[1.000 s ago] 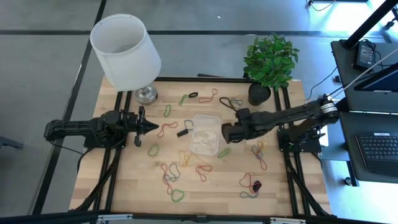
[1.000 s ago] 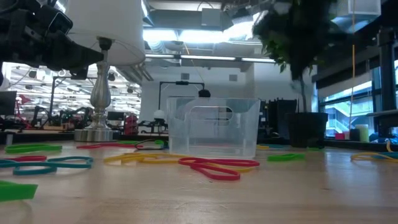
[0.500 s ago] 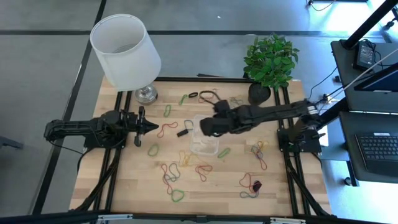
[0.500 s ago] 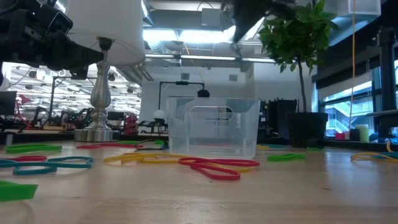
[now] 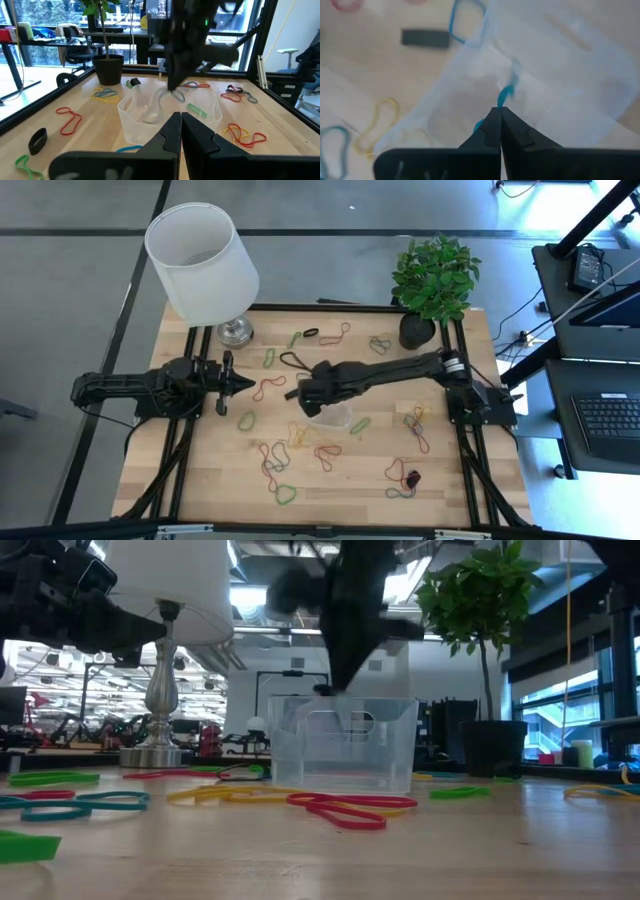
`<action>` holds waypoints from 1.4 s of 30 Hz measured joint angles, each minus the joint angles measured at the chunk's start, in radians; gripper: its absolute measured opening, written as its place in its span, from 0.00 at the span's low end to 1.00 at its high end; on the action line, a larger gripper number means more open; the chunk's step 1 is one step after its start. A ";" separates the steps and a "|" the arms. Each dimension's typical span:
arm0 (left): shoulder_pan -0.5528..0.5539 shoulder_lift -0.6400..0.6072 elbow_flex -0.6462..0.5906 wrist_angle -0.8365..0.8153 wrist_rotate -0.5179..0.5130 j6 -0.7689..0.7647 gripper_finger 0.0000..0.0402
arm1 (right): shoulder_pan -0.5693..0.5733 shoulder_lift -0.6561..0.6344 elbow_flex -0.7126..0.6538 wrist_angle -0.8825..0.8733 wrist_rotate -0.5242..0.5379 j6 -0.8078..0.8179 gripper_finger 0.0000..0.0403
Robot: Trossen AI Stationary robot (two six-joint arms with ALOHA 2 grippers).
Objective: Pick and place rubber bands into bin
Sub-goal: Put the blue rubber band into the bin, then put the green rubber band into the bin
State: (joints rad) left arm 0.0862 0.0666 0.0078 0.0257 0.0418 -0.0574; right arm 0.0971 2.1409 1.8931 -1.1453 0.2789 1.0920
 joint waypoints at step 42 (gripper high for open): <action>0.000 0.000 0.000 0.000 0.000 0.000 0.02 | -0.025 -0.043 -0.001 0.004 -0.016 -0.143 0.25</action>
State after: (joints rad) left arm 0.0862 0.0666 0.0078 0.0257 0.0418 -0.0574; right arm 0.0724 2.0977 1.8924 -1.1413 0.2629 0.9486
